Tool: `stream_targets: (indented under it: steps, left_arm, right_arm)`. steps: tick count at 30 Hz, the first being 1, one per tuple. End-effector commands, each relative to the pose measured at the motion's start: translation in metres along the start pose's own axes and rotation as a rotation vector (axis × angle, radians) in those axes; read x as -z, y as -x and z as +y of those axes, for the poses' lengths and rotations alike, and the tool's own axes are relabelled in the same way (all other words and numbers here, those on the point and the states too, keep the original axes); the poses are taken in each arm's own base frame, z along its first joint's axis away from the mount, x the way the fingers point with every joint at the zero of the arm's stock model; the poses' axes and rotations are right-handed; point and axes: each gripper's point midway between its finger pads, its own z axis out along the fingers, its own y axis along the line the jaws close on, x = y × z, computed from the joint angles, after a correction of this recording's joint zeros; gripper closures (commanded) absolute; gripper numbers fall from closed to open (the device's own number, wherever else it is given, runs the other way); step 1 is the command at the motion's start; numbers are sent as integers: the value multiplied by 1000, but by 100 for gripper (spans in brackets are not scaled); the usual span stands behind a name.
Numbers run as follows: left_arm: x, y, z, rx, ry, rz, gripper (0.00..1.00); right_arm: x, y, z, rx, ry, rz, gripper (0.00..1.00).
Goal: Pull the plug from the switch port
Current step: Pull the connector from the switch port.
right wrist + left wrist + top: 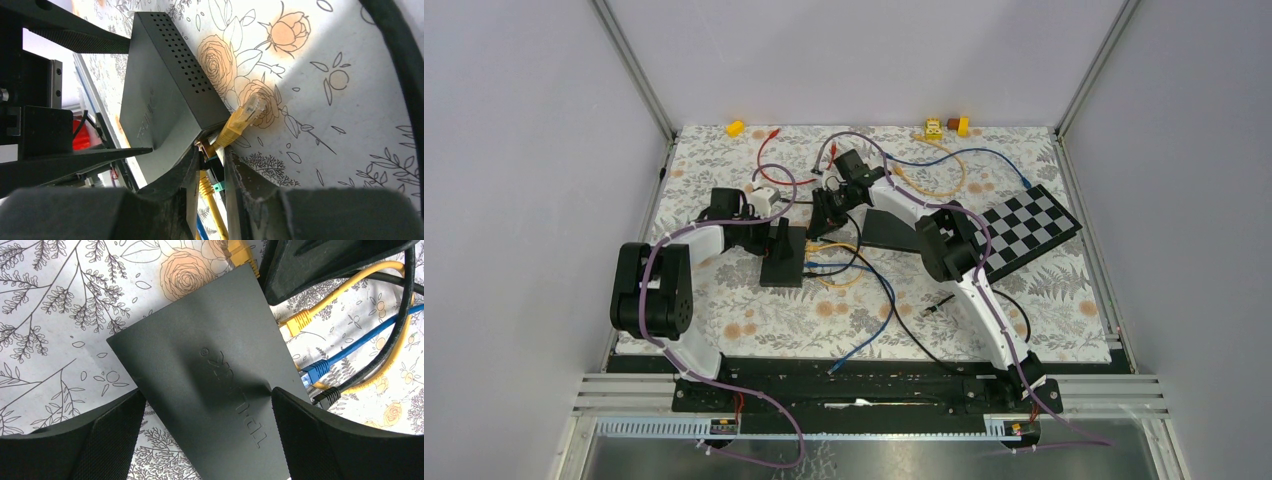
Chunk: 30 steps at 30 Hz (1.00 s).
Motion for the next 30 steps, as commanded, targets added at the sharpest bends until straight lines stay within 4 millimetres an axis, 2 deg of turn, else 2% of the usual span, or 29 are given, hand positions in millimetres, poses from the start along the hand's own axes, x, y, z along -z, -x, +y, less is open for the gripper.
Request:
stream_targets:
  steps: [1, 9, 16, 20, 30]
  left_arm:
    - [9, 16, -16, -40, -21, -58, 4]
    - [19, 54, -28, -128, -8, -170, 3]
    - [-1, 61, -38, -177, 26, -169, 3]
    - [-13, 61, -28, -190, 138, -155, 3]
    - [-18, 52, 0, -187, 323, -122, 4]
  right_arm:
    - [-16, -36, -64, 38, -238, 85, 100]
    - [-16, -33, -54, 52, -163, 91, 100]
    - [-12, -28, -51, 75, -169, 77, 100]
    - [-12, -28, -49, 76, -162, 78, 100]
    - [-12, -28, -48, 76, -144, 81, 100]
